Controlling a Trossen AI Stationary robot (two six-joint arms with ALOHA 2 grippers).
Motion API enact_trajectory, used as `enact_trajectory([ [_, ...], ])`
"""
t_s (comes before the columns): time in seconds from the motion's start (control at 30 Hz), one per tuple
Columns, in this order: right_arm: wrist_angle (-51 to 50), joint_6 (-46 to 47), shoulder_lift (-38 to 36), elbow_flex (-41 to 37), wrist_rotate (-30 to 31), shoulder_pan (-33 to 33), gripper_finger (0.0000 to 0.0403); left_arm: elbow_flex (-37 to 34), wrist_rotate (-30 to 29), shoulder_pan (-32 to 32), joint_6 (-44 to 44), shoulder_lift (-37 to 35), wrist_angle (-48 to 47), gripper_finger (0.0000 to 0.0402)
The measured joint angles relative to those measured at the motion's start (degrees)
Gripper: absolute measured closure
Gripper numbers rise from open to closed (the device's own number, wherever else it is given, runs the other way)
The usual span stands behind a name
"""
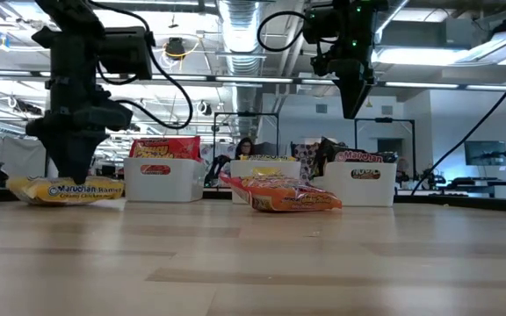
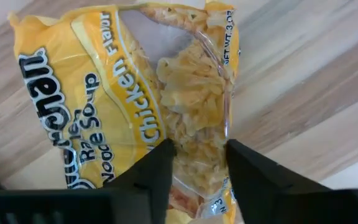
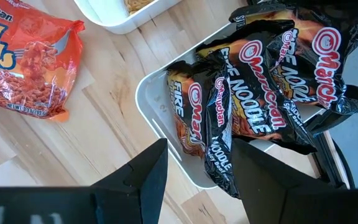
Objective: Sort Maruchan noodles
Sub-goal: Put the yellow noodle pack into the middle white bin
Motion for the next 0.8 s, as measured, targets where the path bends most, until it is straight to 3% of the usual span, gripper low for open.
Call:
enact_trajectory([
  [0.27, 0.59, 0.02, 0.02, 0.0, 0.02, -0.02, 0.0202, -0.13, 3.31, -1.43, 1.23, 0.15, 4.24, 0.039],
  [0.43, 0.57, 0.2, 0.02, 0.0, 0.01, -0.02, 0.0202, -0.2, 8.6, -3.38, 3.92, 0.21, 8.93, 0.04],
  [0.57, 0.44, 1.02, 0.02, 0.0, -0.17, 0.0, 0.0202, 0.68, 9.23, -6.34, 4.78, 0.34, 10.57, 0.0401],
  [0.8, 0.44, 1.27, 0.02, 0.0, -14.08, 0.07, 0.0202, 4.75, 5.53, -12.04, 8.7, 0.33, 12.83, 0.0401],
])
